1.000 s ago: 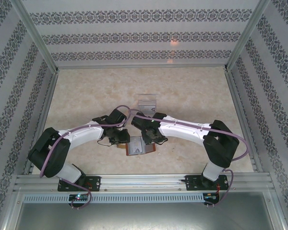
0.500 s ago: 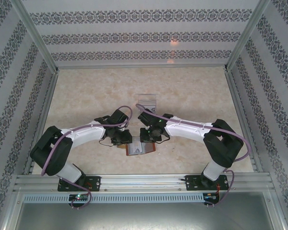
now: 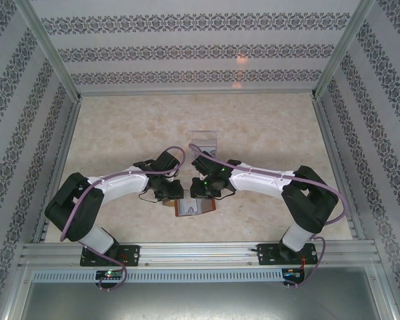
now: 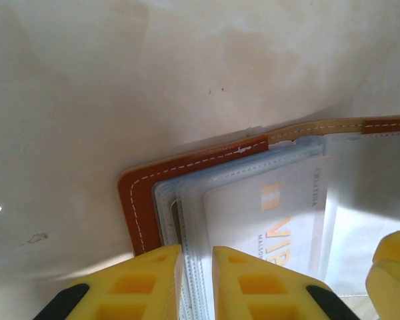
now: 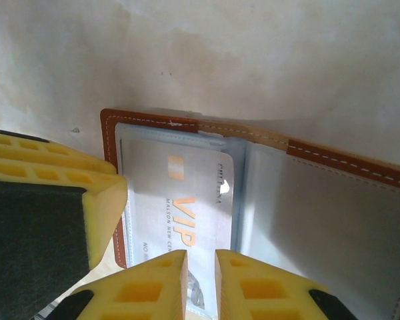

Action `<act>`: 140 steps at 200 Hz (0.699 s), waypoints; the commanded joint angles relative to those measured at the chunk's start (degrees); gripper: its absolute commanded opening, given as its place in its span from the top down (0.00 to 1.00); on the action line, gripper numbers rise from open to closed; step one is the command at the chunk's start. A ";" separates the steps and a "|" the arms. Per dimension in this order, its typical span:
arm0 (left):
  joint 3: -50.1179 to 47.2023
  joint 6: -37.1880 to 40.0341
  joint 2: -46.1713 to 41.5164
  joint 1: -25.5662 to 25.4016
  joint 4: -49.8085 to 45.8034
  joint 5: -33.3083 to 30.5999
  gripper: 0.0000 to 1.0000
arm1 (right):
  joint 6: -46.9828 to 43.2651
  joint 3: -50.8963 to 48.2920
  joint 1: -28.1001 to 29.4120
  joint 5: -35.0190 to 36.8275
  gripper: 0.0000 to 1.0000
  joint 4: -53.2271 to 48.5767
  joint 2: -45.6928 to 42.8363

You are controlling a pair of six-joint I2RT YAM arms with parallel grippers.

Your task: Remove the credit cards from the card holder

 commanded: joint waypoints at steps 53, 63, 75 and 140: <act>-0.55 0.67 1.07 -0.75 -0.74 -0.91 0.82 | 1.06 -0.54 -0.70 -3.52 0.83 2.55 1.53; -0.71 0.63 1.26 -0.75 -0.27 -0.78 0.82 | 1.30 -0.39 -0.78 -3.99 0.84 2.95 1.79; -0.86 0.54 1.46 -0.77 0.16 -0.69 0.83 | 1.17 -0.37 -0.87 -4.13 0.84 3.27 2.03; -0.51 0.86 1.75 -0.76 0.61 -0.84 0.84 | 0.69 -0.43 -1.57 -5.70 0.86 4.78 4.32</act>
